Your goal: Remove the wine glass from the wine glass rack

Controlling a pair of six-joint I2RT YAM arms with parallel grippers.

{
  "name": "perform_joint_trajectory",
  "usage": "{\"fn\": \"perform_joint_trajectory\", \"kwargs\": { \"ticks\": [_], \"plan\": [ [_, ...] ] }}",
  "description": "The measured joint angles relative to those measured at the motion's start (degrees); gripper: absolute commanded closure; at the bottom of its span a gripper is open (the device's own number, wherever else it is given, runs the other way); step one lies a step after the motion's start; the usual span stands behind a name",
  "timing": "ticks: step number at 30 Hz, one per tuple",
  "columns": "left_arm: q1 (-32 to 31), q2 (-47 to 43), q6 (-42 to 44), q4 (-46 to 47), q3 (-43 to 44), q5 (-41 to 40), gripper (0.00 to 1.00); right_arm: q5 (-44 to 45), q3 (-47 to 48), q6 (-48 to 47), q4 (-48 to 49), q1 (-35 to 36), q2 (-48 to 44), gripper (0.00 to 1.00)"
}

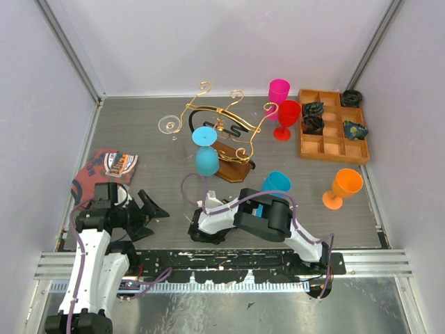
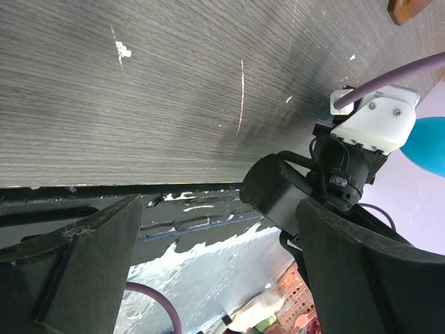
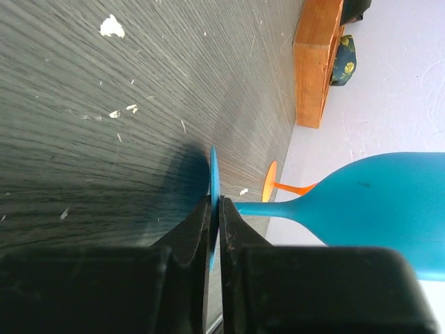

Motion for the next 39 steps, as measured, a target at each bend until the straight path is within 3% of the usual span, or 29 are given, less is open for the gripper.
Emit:
{"fn": "perform_joint_trajectory", "kwargs": {
  "ticks": [9, 14, 18, 28, 39],
  "plan": [
    [0.0, 0.0, 0.0, 0.0, 0.0, 0.0, 0.02, -2.1, 0.1, 0.5, 2.6, 0.1, 0.7, 0.79],
    [0.0, 0.0, 0.0, 0.0, 0.0, 0.0, 0.02, -2.5, 0.7, 1.7, 1.8, 0.4, 1.4, 0.63],
    [0.0, 0.2, 0.0, 0.0, 0.0, 0.0, 0.02, -2.6, 1.4, 1.9, 0.0, 0.8, 1.5, 0.55],
    [0.0, 0.3, 0.0, 0.0, 0.0, 0.0, 0.02, -4.7, 2.5, -2.6, -1.1, 2.9, 1.4, 0.48],
    [0.0, 0.3, 0.0, 0.0, 0.0, 0.0, 0.02, -11.5, 4.2, -7.4, 2.9, 6.1, -2.8, 0.51]
  ]
}}
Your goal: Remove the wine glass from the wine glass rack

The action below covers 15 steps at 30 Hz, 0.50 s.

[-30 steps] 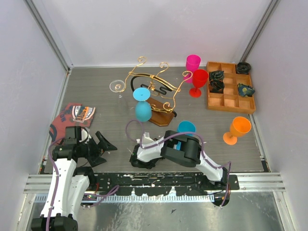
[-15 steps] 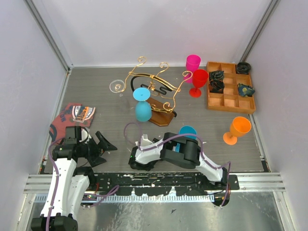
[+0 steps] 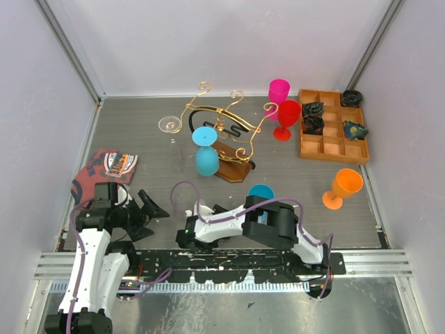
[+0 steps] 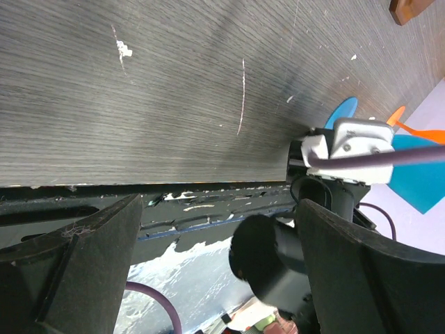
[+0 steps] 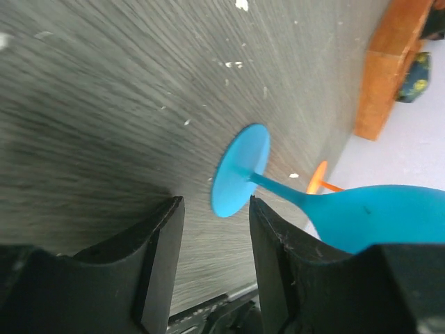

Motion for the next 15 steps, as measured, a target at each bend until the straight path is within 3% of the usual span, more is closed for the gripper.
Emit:
{"fn": "perform_joint_trajectory", "kwargs": {
  "ticks": [7, 15],
  "plan": [
    [0.0, 0.0, 0.0, 0.0, 0.0, 0.0, 0.02, -10.1, 0.8, 0.8, 13.4, 0.2, -8.8, 0.52],
    [0.0, -0.4, 0.0, 0.0, 0.0, 0.0, 0.02, -20.3, 11.6, -0.1, 24.7, 0.4, -22.9, 0.54]
  ]
}}
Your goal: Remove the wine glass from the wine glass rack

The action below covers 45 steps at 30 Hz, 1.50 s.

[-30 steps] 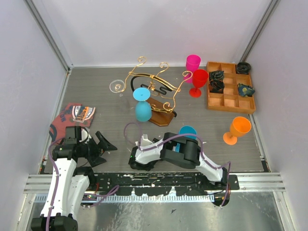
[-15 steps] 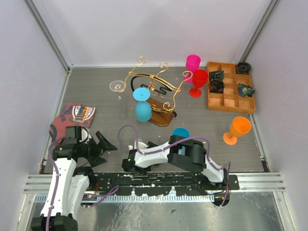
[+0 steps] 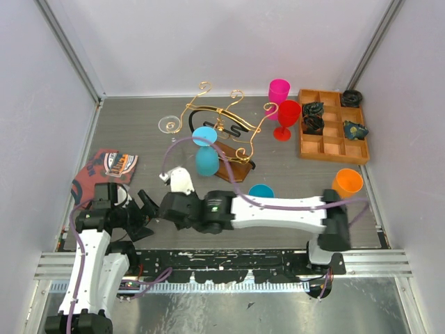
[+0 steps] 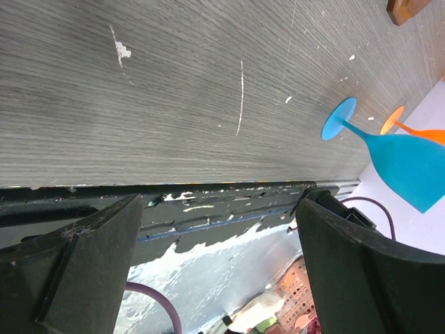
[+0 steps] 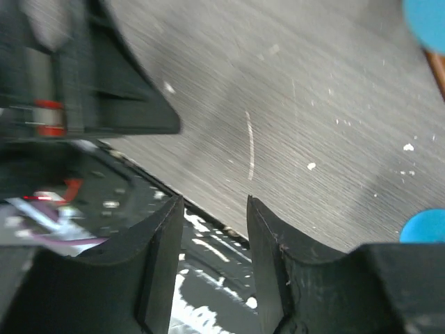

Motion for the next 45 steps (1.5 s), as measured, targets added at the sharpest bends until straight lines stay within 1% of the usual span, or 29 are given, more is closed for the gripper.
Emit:
{"fn": "perform_joint_trajectory", "kwargs": {
  "ticks": [4, 6, 9, 12, 15, 18, 21, 26, 38, 45],
  "plan": [
    [0.0, -0.4, 0.0, 0.0, 0.0, 0.0, 0.02, 0.2, 1.1, 0.7, 2.1, -0.6, -11.3, 0.56],
    [0.0, -0.5, 0.0, 0.0, 0.0, 0.0, 0.02, -0.8, -0.2, 1.1, 4.3, -3.1, -17.6, 0.58],
    [0.0, -0.5, 0.0, 0.0, -0.1, 0.0, 0.02, -3.9, -4.0, 1.8, 8.6, -11.5, -25.7, 0.59],
    [0.0, -0.5, 0.0, 0.0, -0.1, 0.0, 0.02, -7.3, -4.7, 2.0, 10.6, -22.2, -29.1, 0.60],
    [0.0, -0.5, 0.0, 0.0, -0.1, 0.0, 0.02, -11.0, -3.4, 1.7, 11.7, -28.7, -27.7, 0.62],
    [0.0, -0.5, 0.0, -0.1, -0.1, 0.0, 0.02, -15.8, -1.2, 1.5, 12.3, -33.4, -24.1, 0.63],
    [0.0, -0.5, 0.0, -0.1, -0.1, -0.1, 0.02, -20.0, 0.6, 1.4, 12.3, -37.6, -20.5, 0.63],
    [0.0, -0.5, 0.0, -0.1, -0.1, -0.1, 0.02, -24.1, 2.3, 1.4, 12.3, -42.4, -16.3, 0.63],
    [0.0, 0.0, 0.0, -0.1, -0.1, -0.1, 0.02, -29.7, 2.4, 1.3, 14.2, -43.5, -12.9, 0.63],
    [0.0, 0.0, 0.0, -0.1, -0.1, -0.1, 0.02, -30.9, 2.4, 1.4, 15.2, -43.5, -11.8, 0.62]
  ]
}}
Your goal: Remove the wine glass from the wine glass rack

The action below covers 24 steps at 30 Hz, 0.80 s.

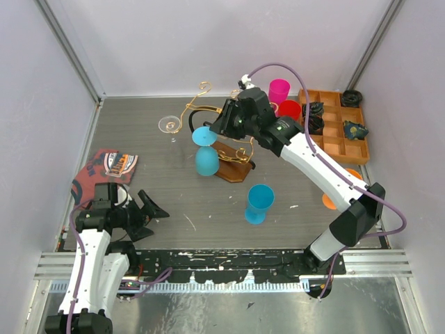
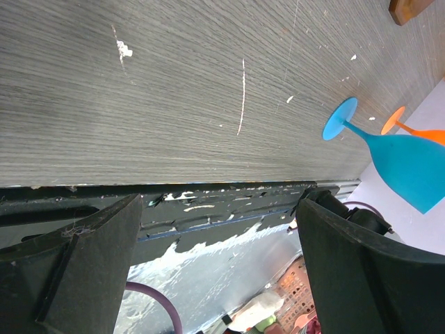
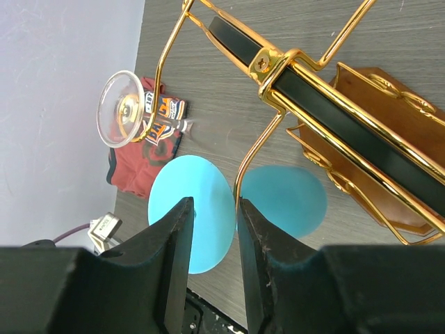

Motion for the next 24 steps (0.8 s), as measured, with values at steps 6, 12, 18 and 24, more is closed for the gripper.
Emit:
{"fn": "perform_joint_trajectory", "kwargs": {
  "ticks": [6, 12, 18, 24],
  "plan": [
    [0.0, 0.0, 0.0, 0.0, 0.0, 0.0, 0.02, -0.5, -0.2, 0.1, 0.3, -0.2, 0.0, 0.63],
    [0.0, 0.2, 0.0, 0.0, 0.0, 0.0, 0.02, -1.4, -0.7, 0.1, 0.6, -0.2, 0.0, 0.63],
    [0.0, 0.2, 0.0, 0.0, 0.0, 0.0, 0.02, -2.6, -1.5, 0.1, 1.0, -0.2, 0.3, 0.65],
    [0.0, 0.3, 0.0, 0.0, 0.0, 0.0, 0.02, -3.7, -2.3, 0.4, 1.8, -0.3, 0.5, 0.69]
  ]
}}
